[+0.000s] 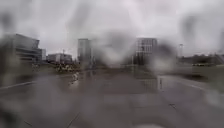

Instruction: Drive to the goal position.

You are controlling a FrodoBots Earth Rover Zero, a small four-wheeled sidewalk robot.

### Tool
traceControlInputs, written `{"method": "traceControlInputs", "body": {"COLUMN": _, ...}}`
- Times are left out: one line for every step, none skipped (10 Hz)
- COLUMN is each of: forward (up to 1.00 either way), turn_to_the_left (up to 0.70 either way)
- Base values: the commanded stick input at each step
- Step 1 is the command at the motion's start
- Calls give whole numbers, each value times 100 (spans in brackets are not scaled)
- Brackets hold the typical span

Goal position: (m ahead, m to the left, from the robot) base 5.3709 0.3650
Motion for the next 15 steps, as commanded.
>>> {"method": "traceControlInputs", "body": {"forward": 88, "turn_to_the_left": 0}}
{"method": "traceControlInputs", "body": {"forward": 28, "turn_to_the_left": 0}}
{"method": "traceControlInputs", "body": {"forward": 7, "turn_to_the_left": 0}}
{"method": "traceControlInputs", "body": {"forward": 7, "turn_to_the_left": 0}}
{"method": "traceControlInputs", "body": {"forward": 7, "turn_to_the_left": 0}}
{"method": "traceControlInputs", "body": {"forward": 7, "turn_to_the_left": 0}}
{"method": "traceControlInputs", "body": {"forward": 7, "turn_to_the_left": 0}}
{"method": "traceControlInputs", "body": {"forward": 7, "turn_to_the_left": 0}}
{"method": "traceControlInputs", "body": {"forward": 7, "turn_to_the_left": 0}}
{"method": "traceControlInputs", "body": {"forward": 7, "turn_to_the_left": 0}}
{"method": "traceControlInputs", "body": {"forward": 7, "turn_to_the_left": 0}}
{"method": "traceControlInputs", "body": {"forward": 7, "turn_to_the_left": 0}}
{"method": "traceControlInputs", "body": {"forward": 7, "turn_to_the_left": 0}}
{"method": "traceControlInputs", "body": {"forward": 7, "turn_to_the_left": 0}}
{"method": "traceControlInputs", "body": {"forward": 7, "turn_to_the_left": 0}}
